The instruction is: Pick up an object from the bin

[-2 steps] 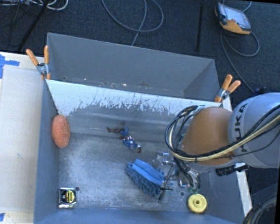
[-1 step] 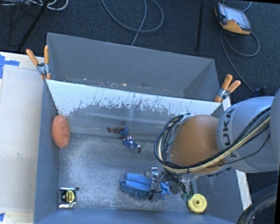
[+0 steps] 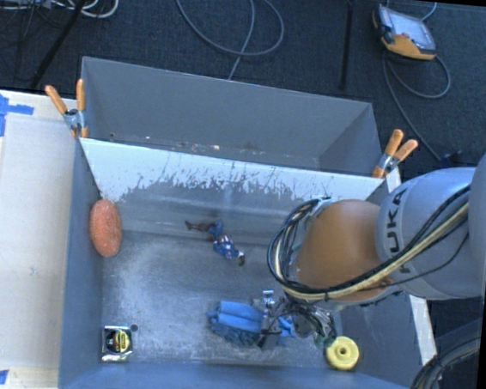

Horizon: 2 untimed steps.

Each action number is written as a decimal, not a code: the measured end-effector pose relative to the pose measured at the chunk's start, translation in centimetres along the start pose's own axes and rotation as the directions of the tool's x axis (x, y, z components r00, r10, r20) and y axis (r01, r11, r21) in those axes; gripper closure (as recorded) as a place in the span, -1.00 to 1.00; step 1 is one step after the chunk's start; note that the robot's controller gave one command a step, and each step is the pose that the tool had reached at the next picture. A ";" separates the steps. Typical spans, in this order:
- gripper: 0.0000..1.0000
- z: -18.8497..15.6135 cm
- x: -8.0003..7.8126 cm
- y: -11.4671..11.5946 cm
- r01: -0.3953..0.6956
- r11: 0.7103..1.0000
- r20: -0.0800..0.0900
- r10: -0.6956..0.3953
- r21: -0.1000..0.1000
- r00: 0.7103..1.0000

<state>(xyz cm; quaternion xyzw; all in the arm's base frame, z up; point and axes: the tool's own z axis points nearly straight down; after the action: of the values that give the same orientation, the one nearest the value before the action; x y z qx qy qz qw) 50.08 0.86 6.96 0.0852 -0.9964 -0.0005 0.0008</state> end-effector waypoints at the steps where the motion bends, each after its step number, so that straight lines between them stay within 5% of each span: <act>1: 1.00 -4.2 -0.5 1.2 0.007 1.000 -0.009 -0.007 0.000 1.000; 2: 1.00 -6.6 -2.6 1.6 0.027 1.000 0.011 -0.027 0.002 1.000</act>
Offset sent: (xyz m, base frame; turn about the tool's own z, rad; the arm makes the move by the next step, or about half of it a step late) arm 0.0468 0.0289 0.0004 -0.0656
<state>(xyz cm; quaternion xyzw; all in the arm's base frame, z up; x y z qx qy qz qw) 52.36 2.92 13.52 0.0985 -0.9951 0.0000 -0.0049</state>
